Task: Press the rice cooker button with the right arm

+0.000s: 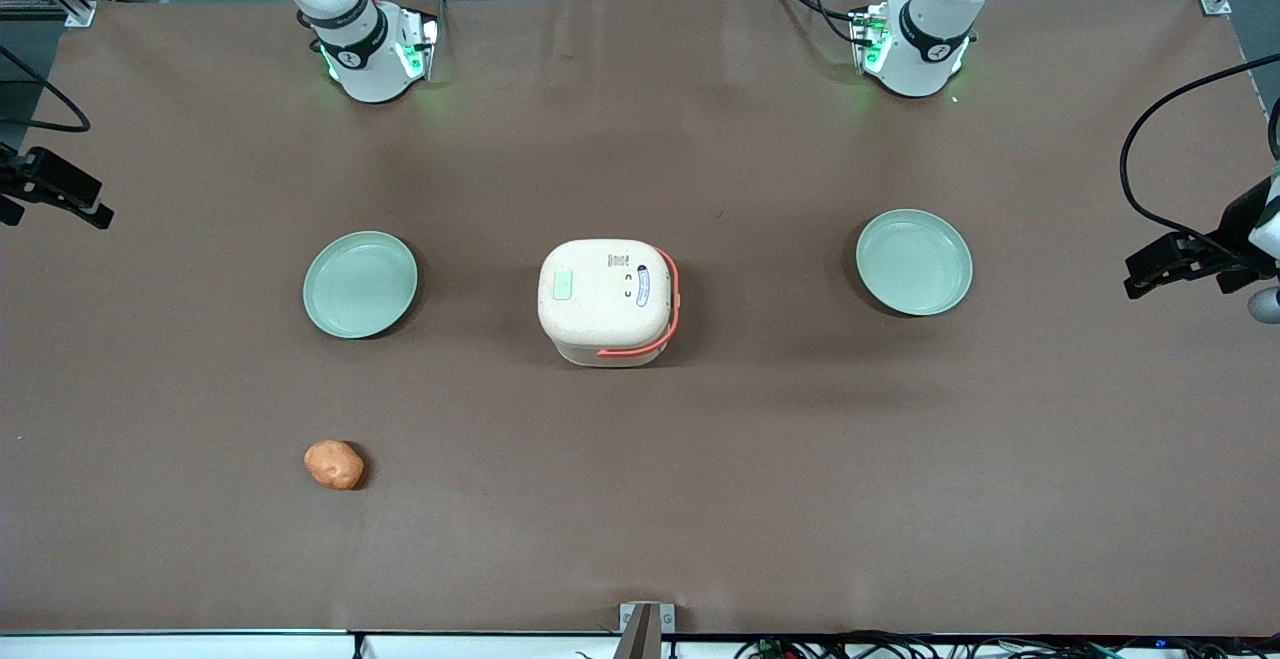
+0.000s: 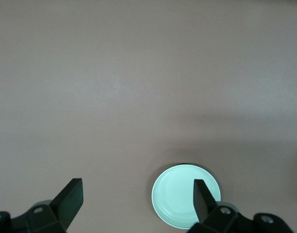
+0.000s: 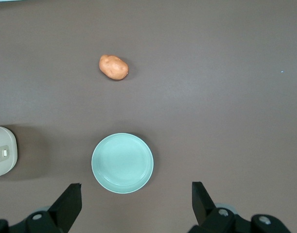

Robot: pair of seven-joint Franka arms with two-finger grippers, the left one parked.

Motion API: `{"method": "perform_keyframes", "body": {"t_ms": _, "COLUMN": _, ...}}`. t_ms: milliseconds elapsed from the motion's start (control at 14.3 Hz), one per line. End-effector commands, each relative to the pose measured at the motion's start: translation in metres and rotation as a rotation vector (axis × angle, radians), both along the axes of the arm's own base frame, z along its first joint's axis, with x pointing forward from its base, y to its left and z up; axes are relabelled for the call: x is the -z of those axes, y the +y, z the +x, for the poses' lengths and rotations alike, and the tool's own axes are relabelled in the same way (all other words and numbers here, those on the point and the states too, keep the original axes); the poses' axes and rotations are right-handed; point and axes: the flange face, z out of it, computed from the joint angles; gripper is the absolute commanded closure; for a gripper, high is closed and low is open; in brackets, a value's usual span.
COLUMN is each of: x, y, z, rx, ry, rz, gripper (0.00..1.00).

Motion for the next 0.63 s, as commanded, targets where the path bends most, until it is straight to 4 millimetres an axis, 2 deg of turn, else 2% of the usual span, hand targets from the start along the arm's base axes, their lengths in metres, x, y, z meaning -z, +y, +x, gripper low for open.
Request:
{"method": "perform_keyframes", "body": {"t_ms": 0, "x": -0.002, "y": -0.001, "z": -0.006, "rx": 0.001, "ry": 0.002, "rz": -0.010, "gripper": 0.00}}
{"method": "perform_keyframes", "body": {"t_ms": 209, "x": -0.002, "y": 0.001, "z": -0.004, "rx": 0.000, "ry": -0.006, "rz": -0.010, "gripper": 0.00}}
{"method": "perform_keyframes", "body": {"t_ms": 488, "x": 0.025, "y": 0.023, "z": 0.010, "rx": -0.054, "ry": 0.048, "rz": -0.002, "gripper": 0.00}}
{"method": "perform_keyframes", "body": {"t_ms": 558, "x": 0.036, "y": 0.032, "z": 0.013, "rx": -0.077, "ry": 0.082, "rz": 0.000, "gripper": 0.30}}
